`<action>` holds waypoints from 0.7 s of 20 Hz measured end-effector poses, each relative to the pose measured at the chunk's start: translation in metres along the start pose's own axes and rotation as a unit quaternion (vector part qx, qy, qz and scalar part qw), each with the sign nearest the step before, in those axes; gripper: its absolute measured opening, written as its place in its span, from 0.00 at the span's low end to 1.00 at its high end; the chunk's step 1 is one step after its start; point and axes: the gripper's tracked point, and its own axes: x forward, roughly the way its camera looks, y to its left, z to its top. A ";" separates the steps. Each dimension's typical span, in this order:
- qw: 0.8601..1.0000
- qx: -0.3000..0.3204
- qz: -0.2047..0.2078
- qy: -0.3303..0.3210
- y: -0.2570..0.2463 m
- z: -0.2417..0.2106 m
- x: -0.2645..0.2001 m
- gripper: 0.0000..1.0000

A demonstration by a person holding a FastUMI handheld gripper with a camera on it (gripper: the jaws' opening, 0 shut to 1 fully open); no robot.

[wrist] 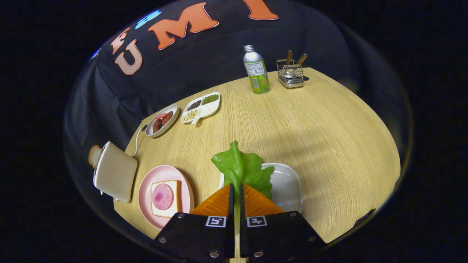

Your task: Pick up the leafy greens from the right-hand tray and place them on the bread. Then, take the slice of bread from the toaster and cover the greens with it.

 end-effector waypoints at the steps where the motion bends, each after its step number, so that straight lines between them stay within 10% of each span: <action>1: 1.000 0.001 0.013 -0.004 0.009 0.002 -0.002 0.06; 14: 0.991 -0.052 0.119 -0.020 0.110 0.002 -0.018 0.06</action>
